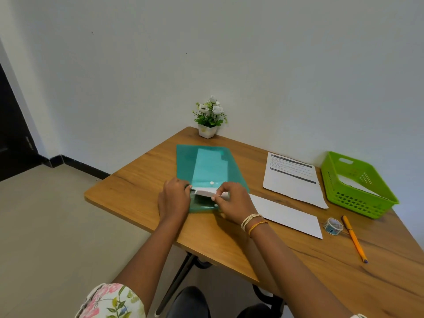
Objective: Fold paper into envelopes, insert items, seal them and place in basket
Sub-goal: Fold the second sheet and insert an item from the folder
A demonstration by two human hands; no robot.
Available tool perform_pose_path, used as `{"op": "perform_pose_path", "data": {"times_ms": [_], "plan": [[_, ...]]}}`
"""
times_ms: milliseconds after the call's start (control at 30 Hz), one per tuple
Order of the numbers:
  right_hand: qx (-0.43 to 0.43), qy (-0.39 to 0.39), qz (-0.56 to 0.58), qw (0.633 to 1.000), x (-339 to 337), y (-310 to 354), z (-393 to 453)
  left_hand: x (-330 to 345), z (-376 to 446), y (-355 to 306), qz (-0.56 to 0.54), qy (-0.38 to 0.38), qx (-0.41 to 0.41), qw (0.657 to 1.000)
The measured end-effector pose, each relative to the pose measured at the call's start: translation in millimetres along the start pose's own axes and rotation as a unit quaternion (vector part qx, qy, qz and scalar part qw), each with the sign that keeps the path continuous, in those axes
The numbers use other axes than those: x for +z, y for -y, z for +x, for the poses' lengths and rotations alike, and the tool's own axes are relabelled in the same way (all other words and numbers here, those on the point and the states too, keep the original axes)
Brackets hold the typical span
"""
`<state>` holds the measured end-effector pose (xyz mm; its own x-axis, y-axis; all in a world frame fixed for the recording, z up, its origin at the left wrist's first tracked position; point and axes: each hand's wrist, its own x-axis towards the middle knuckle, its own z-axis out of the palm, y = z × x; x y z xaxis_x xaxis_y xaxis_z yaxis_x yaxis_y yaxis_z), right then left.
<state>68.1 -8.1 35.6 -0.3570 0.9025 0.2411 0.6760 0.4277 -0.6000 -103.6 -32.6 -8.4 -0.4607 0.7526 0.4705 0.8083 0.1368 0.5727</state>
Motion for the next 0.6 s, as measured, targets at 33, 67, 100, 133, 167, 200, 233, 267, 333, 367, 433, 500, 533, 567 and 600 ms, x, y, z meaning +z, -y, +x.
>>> {"op": "perform_pose_path", "data": {"times_ms": [33, 67, 100, 133, 167, 200, 233, 267, 333, 367, 433, 500, 533, 567, 600], "plan": [[-0.004, 0.005, 0.022, 1.000, -3, -2, -4, 1, 1, 0, 0.008, 0.010, 0.003, 1.000], [-0.012, 0.000, 0.042, 0.999, -6, -3, -8, 1, 1, 0, 0.014, 0.015, 0.006, 1.000], [-0.021, -0.018, 0.064, 0.998, -8, -4, -12, 2, 2, 1, 0.017, 0.016, 0.008, 1.000], [-0.031, -0.048, 0.087, 0.995, -11, -5, -16, 2, 2, 2, 0.018, 0.016, 0.011, 1.000], [-0.042, -0.087, 0.109, 0.989, -15, -5, -18, 2, 1, 3, 0.016, 0.014, 0.014, 1.000], [-0.054, -0.131, 0.128, 0.982, -20, -4, -20, 1, 1, 3, 0.010, 0.010, 0.015, 1.000], [-0.066, -0.175, 0.141, 0.972, -26, -2, -21, 1, 0, 4, -0.003, 0.006, 0.013, 1.000], [-0.077, -0.215, 0.150, 0.962, -33, 0, -21, 1, -1, 5, -0.018, 0.005, 0.009, 1.000], [-0.087, -0.282, 0.174, 0.940, -50, 8, -20, 0, -2, 6, -0.038, 0.010, 0.007, 0.999], [-0.088, -0.308, 0.190, 0.928, -59, 12, -19, -1, -3, 5, -0.033, 0.013, 0.013, 0.999], [-0.090, -0.350, 0.218, 0.907, -80, 22, -16, -4, -5, 2, 0.000, -0.002, 0.052, 0.999], [-0.084, -0.385, 0.242, 0.887, -100, 28, -11, -7, -11, -5, 0.033, -0.041, 0.132, 0.990], [-0.079, -0.403, 0.258, 0.875, -108, 30, -8, -7, -15, -9, 0.046, -0.054, 0.180, 0.981], [-0.073, -0.421, 0.274, 0.861, -116, 32, -5, -7, -17, -12, 0.059, -0.056, 0.226, 0.971], [-0.068, -0.439, 0.288, 0.849, -123, 33, -2, -6, -17, -14, 0.067, -0.050, 0.266, 0.960]]}}
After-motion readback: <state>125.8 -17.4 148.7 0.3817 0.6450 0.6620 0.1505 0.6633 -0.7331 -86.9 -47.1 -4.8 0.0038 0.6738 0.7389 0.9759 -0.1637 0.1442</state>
